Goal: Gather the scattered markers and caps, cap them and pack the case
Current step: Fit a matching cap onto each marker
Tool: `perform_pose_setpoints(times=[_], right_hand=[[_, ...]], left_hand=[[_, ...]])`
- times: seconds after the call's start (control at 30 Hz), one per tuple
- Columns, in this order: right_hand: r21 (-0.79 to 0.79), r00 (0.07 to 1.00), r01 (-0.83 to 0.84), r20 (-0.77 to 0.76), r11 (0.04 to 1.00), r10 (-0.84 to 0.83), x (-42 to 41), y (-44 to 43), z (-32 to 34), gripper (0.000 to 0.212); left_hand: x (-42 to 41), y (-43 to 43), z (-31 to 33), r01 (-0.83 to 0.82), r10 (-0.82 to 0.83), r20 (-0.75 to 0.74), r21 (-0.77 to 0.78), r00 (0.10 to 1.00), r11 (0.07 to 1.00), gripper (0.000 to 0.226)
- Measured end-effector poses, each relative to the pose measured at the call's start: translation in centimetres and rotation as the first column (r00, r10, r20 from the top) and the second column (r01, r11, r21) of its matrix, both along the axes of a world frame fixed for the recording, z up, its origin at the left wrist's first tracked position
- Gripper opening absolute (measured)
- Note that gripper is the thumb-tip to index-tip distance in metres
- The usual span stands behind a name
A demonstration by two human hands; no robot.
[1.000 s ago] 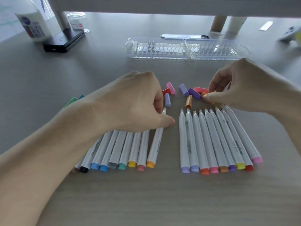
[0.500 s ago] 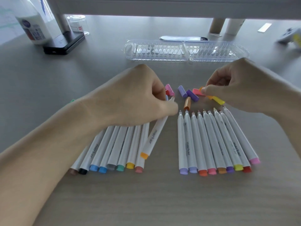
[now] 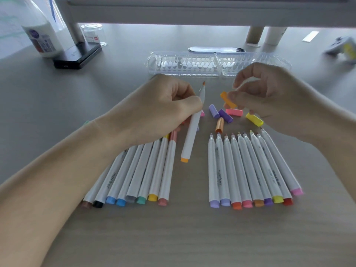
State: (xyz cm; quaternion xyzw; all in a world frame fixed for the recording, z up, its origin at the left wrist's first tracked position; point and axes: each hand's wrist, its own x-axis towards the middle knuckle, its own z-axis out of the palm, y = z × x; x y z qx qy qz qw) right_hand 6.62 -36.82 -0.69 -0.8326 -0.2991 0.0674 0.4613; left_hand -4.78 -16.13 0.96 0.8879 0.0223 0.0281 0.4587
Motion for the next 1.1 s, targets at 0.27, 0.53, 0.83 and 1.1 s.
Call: perform_pose_setpoints(times=[0.27,0.53,0.83,1.1], right_hand=[[0.278,0.985,-0.021,-0.161,0.960,0.068,-1.1,1.1,0.4,0.016],[0.362,0.926,0.162,-0.378,0.918,-0.015,-1.2,1.1,0.6,0.004],[0.370,0.915,0.137,-0.402,0.919,0.026,-1.7,1.4,0.6,0.006],[0.287,0.968,0.049,-0.249,0.957,0.025,-1.7,1.3,0.3,0.019]], left_hand=[[0.5,0.7,-0.4,-0.001,0.001,0.118,0.004,0.993,1.000,0.013],[0.7,1.2,-0.9,-0.020,-0.005,0.184,0.136,0.983,0.990,0.014],[0.7,1.3,-1.0,-0.002,-0.033,0.203,0.167,0.979,0.986,0.014],[0.8,1.4,-1.1,-0.013,-0.031,0.254,0.170,0.967,0.985,0.015]])
